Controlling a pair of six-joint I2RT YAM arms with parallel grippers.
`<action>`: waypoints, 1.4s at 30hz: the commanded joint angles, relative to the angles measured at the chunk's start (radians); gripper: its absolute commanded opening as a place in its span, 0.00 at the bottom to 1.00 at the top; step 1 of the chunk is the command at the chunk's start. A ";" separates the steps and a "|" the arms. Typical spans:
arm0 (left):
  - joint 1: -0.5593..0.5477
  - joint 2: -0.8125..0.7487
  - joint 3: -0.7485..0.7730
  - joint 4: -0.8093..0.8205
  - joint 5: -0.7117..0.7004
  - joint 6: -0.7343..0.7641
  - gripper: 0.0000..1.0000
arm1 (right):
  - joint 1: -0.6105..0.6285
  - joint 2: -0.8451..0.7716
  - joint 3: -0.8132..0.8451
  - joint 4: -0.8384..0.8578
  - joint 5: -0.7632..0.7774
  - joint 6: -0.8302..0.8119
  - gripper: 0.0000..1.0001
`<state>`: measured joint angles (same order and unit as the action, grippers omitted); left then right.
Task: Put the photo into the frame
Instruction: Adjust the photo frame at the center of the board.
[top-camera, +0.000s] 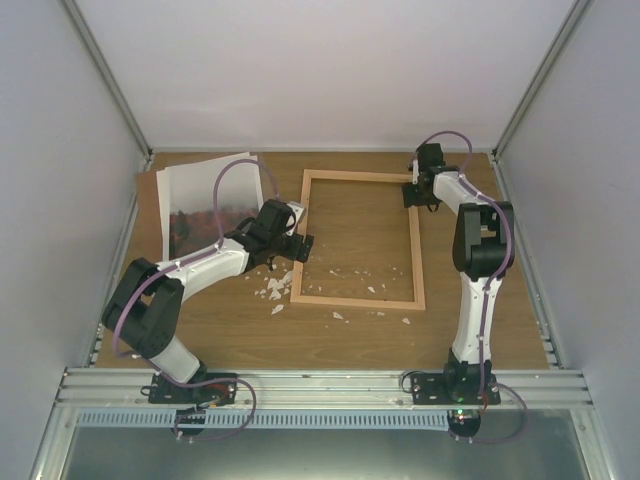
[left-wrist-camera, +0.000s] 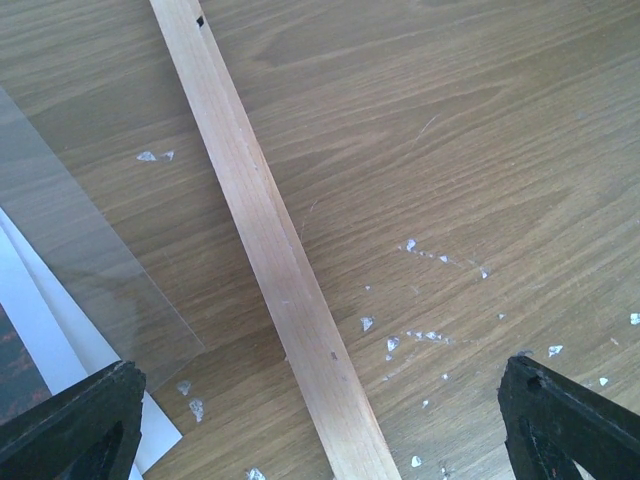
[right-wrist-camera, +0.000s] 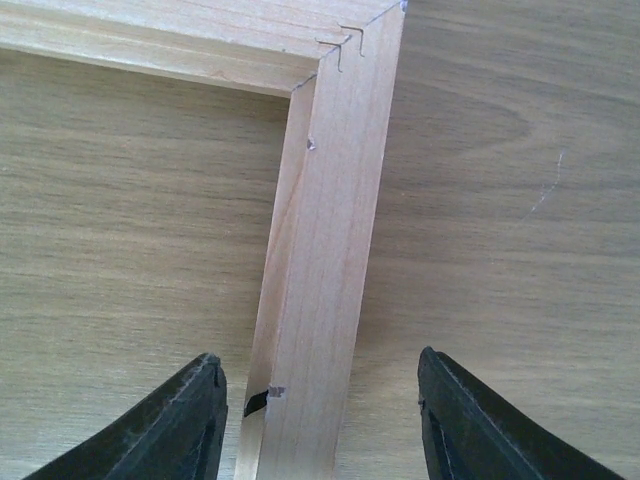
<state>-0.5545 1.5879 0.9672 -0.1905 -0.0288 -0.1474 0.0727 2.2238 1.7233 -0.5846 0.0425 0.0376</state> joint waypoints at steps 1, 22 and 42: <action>0.008 0.007 0.022 0.045 -0.016 -0.009 0.97 | -0.004 0.036 0.013 -0.012 -0.011 0.005 0.51; 0.018 0.014 0.021 0.045 -0.007 -0.015 0.97 | -0.016 -0.002 0.015 -0.027 -0.082 0.018 0.30; 0.019 0.016 0.029 0.031 0.006 -0.014 0.99 | -0.057 -0.054 0.039 -0.045 -0.240 0.046 0.70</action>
<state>-0.5423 1.5948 0.9676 -0.1909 -0.0250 -0.1493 0.0200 2.2230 1.7241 -0.6128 -0.1585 0.0780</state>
